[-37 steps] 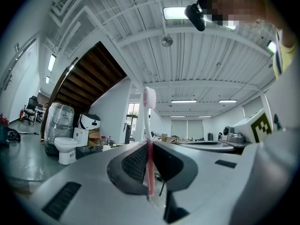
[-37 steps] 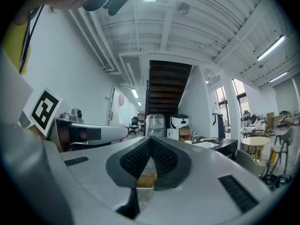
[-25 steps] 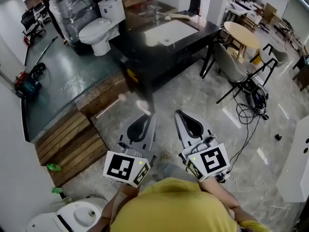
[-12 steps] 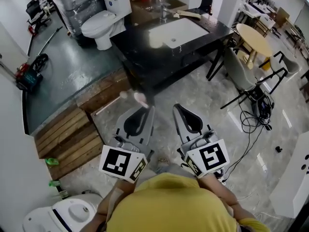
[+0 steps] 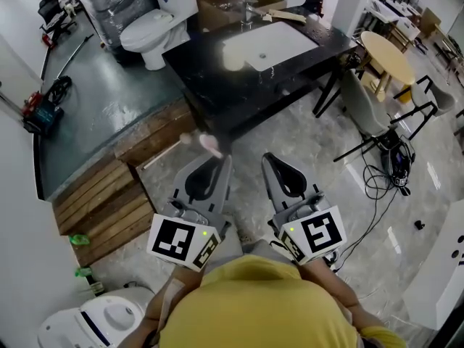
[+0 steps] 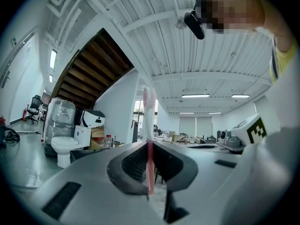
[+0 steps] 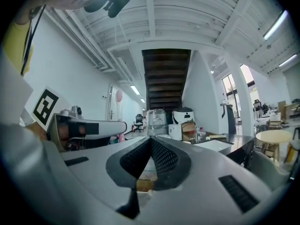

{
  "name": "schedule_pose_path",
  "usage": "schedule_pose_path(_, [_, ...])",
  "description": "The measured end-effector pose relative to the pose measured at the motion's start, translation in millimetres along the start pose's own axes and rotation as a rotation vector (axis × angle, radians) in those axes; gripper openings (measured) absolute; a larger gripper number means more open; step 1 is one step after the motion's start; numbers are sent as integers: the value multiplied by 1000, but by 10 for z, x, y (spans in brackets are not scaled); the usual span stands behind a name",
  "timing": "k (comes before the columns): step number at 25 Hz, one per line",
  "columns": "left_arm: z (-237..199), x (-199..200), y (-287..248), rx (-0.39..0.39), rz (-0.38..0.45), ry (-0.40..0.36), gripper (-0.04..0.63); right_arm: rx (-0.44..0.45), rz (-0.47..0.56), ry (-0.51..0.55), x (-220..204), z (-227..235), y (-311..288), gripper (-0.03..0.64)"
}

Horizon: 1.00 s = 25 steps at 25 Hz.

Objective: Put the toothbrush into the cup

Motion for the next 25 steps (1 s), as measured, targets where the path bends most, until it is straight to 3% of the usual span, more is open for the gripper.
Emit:
schedule_pose_path(17, [-1050,-327,-1083,-59,-31,42,40,-45,-23,32,-307,638,-1254,15])
schedule_pose_path(25, [-1506,-460,-1590,-125,-44,67,40,-117,-34,45,-437,943,-1761,15])
Point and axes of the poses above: the fingertips, and each gripper's own axes: y backward along the fingers, z to its right, x out of its top, the point moved 6 cm from there along y, backward along the fingers, and after that the axes turned 14 degrees about z, right-handed, at the moved point
